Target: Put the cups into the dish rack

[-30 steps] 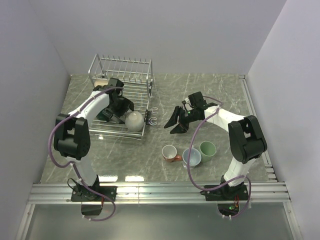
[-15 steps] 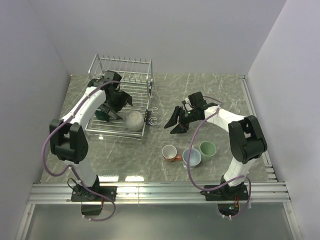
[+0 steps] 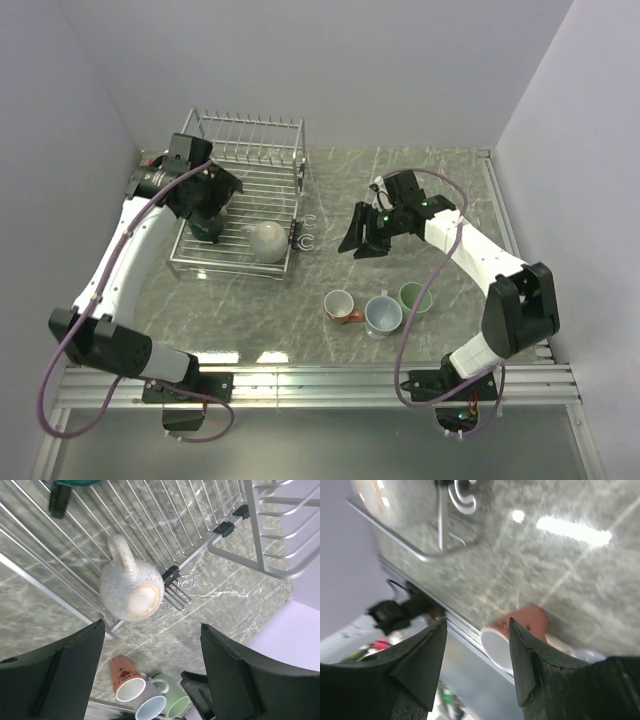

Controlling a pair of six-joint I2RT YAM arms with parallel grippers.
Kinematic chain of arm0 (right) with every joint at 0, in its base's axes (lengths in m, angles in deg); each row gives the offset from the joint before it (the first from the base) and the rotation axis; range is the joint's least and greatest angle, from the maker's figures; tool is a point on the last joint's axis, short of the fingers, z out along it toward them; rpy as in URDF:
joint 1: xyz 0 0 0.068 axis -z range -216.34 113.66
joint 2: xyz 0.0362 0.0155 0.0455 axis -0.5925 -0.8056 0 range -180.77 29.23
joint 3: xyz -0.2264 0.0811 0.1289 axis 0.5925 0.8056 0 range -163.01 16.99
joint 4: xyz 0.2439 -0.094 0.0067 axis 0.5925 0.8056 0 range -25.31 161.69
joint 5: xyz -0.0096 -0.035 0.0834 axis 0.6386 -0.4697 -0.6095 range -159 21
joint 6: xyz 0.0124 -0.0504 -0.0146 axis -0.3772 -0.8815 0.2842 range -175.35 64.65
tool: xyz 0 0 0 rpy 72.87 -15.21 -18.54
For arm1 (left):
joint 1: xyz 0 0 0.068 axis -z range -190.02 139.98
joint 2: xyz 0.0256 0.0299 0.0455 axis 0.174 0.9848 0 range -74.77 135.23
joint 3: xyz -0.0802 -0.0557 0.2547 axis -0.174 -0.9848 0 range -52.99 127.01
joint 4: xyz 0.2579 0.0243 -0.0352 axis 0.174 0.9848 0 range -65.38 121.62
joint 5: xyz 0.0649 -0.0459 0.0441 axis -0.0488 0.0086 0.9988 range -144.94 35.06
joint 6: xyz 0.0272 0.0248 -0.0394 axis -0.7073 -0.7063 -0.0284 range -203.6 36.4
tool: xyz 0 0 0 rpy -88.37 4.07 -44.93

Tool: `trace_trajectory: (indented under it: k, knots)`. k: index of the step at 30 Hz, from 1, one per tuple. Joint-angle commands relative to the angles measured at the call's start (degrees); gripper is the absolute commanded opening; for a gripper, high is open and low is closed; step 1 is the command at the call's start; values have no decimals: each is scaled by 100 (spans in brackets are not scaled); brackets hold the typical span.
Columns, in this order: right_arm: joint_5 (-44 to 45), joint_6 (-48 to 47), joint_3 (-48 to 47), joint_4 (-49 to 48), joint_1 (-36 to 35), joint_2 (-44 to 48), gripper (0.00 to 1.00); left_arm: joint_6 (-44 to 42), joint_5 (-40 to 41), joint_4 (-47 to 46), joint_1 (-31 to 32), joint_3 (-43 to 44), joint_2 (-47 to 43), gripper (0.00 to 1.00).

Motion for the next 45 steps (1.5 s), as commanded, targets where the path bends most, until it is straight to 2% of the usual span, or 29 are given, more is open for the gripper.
trace_trajectory:
  k: [1, 6, 12, 19, 20, 22, 23, 25, 26, 28, 32, 35, 36, 37, 39, 40, 42, 45]
  knots:
    - [652, -565, 34, 674, -298, 275, 59, 138, 637, 182, -142, -240, -441, 83]
    - [1021, -601, 343, 674, -780, 337, 60, -213, 532, -64, -494, -478, -935, 82]
    - [1488, -601, 307, 798, -1440, -85, 59, -390, 391, -144, -732, -768, -1313, 81]
    - [1769, -539, 598, 683, -1581, -261, 55, -486, 400, -29, -854, -900, -1480, 80]
    - [1856, -566, 624, 692, -1599, -279, 49, -513, 400, -20, -872, -909, -1498, 80]
    - [1971, -618, 668, 718, -1634, -357, 45, -539, 400, -12, -916, -943, -1568, 80]
    - [2041, -636, 694, 710, -1669, -384, 36, -548, 382, -12, -934, -952, -1594, 79]
    - [2077, -636, 738, 675, -1687, -410, 28, -574, 365, -3, -960, -988, -1629, 79]
    - [2077, -636, 756, 657, -1705, -419, 14, -601, 356, -12, -960, -996, -1638, 80]
    - [2068, -645, 782, 622, -1722, -446, 1, -636, 321, -38, -960, -1040, -1682, 79]
    - [2112, -671, 573, 744, -1749, -402, 0, -872, 102, -266, -969, -1154, -1840, 79]
    - [2182, -662, 12, 1068, -1722, -227, 0, -1249, -652, -1204, -969, -1479, -2209, 86]
    - [2200, -645, -200, 1183, -1705, -174, 0, -1329, -959, -1981, -969, -1750, -2427, 88]
    - [2148, -601, -446, 1315, -1618, -95, 0, -1400, -1833, -2372, -969, -1909, -2525, 89]
    - [1798, -496, -1237, 1562, -1425, -59, 0, -1366, -2558, -3050, -960, -2295, -2683, 91]
    - [986, -321, -1474, 1536, -1162, -16, 0, -1313, -2823, -3514, -960, -2393, -2710, 91]
    - [42, 21, -1862, 880, -932, 81, 0, -1164, -3439, -3868, -943, -2612, -2772, 94]
    - [-1488, 1633, -1872, -736, -712, 275, 0, -918, -4178, -4817, -934, -2894, -2772, 96]
